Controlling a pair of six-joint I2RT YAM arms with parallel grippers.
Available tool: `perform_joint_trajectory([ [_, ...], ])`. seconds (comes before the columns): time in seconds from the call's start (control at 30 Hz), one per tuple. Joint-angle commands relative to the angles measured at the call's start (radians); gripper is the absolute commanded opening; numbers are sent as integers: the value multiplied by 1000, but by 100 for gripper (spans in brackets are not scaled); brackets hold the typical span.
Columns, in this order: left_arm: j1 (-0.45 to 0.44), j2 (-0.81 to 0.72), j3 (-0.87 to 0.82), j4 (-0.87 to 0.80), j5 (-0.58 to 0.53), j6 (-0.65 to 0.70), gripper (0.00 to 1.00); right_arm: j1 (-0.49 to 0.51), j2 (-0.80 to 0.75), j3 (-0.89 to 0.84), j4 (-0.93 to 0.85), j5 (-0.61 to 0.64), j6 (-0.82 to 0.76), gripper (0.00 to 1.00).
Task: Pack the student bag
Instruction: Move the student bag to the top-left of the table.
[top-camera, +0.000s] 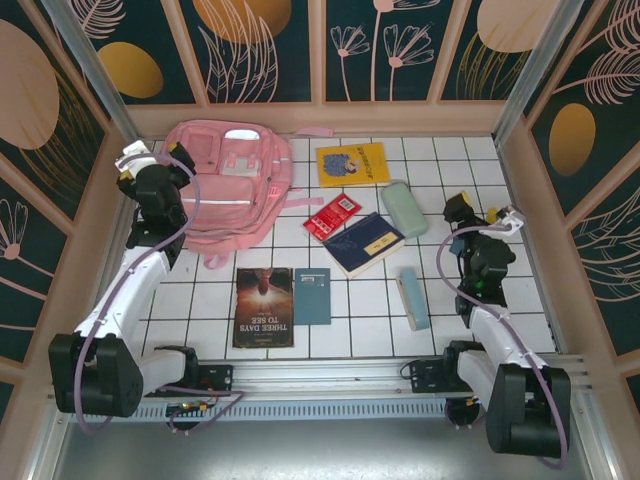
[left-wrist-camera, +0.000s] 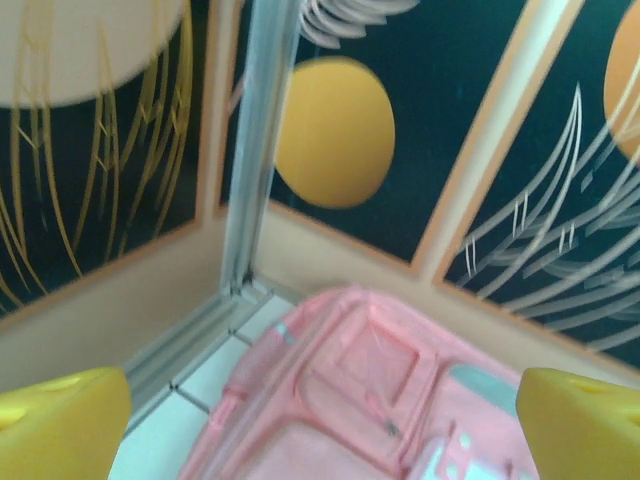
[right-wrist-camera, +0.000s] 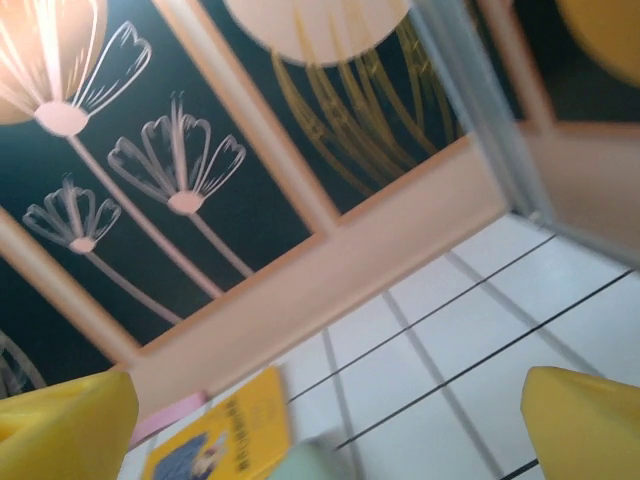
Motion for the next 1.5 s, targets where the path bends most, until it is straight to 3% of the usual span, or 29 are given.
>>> perform_joint_trajectory([
  [0.0, 8, 46, 27, -303, 107, -72, 99, 39, 21, 106, -136, -174, 114, 99],
  [0.1, 8, 66, 30, -400, 114, -147, 95, 165, 50, 170, -201, -170, 62, 99],
  [0.23, 8, 108, 31, -531, 162, -253, 82, 366, 87, 204, -215, -74, -42, 99],
  [0.43, 8, 138, -41, -555, 271, -363, 78, 521, 147, 221, -214, -1, -109, 99],
  [0.7, 6, 257, -109, -486, 357, -468, 71, 591, 168, 233, -223, 31, -134, 99],
  [0.8, 1, 291, -130, -436, 396, -484, 54, 604, 176, 233, -217, 31, -140, 99],
  [0.87, -13, 297, -127, -418, 421, -498, 33, 604, 187, 238, -221, 30, -139, 99],
  [1.07, -174, 248, -108, -368, 376, -564, 0, 624, 241, 271, -265, 21, -104, 99],
  [1.33, -334, 172, -145, -343, 311, -644, 0, 634, 270, 268, -249, 11, -119, 99],
  [1.47, -348, 101, -185, -366, 290, -646, 0, 643, 293, 271, -245, 6, -143, 99],
])
